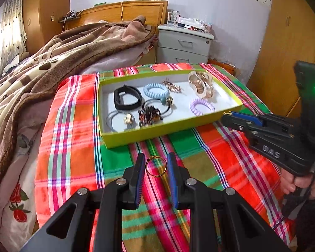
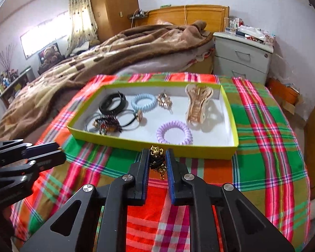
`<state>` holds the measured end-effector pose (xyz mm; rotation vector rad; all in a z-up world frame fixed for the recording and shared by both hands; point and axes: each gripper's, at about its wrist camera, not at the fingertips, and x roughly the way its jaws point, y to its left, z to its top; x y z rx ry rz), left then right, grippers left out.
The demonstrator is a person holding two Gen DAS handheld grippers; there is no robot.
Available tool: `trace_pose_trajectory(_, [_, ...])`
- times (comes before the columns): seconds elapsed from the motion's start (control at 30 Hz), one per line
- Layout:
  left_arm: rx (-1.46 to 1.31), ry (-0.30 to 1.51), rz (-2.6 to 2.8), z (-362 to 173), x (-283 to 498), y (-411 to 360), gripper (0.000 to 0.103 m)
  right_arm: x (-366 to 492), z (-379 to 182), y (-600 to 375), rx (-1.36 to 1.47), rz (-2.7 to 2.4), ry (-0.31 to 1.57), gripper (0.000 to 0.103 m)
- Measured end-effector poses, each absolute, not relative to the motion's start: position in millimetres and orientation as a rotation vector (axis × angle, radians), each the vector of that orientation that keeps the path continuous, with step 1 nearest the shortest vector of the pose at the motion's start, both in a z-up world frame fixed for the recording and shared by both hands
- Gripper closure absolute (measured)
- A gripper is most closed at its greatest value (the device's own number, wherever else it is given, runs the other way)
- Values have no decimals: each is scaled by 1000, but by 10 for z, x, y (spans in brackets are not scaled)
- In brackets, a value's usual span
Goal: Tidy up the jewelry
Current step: 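Grasp the gold brooch with the right gripper while the left gripper grasps the gold ring, then carry the gold brooch and gold ring into the box with both grippers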
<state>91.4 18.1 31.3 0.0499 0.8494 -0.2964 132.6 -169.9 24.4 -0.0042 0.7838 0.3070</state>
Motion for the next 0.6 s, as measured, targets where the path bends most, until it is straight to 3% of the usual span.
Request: trace_pose_trajectory(0.6, [26, 856, -316, 379, 1771, 73, 81, 2053, 195, -1580, -2, 290, 803, 87])
